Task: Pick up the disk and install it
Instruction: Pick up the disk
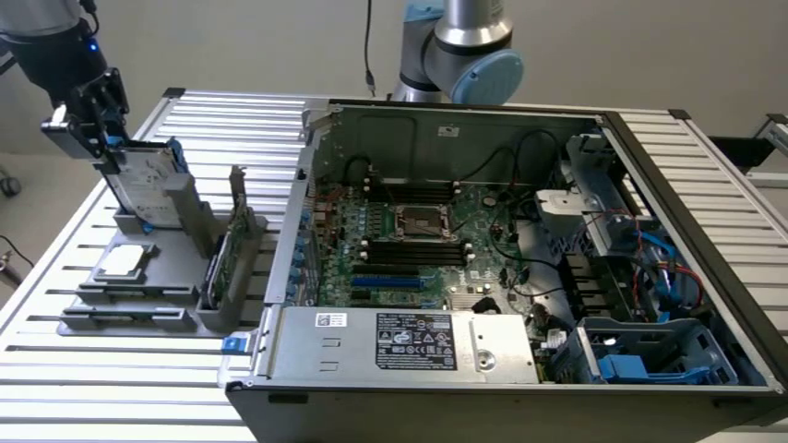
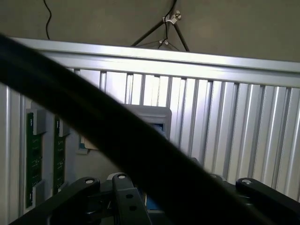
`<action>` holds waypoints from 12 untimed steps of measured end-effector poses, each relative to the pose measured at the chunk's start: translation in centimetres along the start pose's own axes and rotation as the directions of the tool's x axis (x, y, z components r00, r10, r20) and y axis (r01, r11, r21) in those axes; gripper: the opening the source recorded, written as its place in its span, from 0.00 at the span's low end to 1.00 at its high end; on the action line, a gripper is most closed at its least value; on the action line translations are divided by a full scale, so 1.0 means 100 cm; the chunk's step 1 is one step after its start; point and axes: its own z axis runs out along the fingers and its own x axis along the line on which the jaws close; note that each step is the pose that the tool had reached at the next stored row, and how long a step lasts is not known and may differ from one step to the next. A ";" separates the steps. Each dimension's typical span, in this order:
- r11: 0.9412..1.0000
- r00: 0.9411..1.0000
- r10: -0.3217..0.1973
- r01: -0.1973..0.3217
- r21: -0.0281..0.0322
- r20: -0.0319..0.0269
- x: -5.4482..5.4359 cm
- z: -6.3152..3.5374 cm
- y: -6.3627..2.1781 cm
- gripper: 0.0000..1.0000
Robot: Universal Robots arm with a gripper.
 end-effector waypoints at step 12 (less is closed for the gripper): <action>1.000 1.000 0.000 0.000 0.000 -0.002 0.000 0.0006 0.0000 0.38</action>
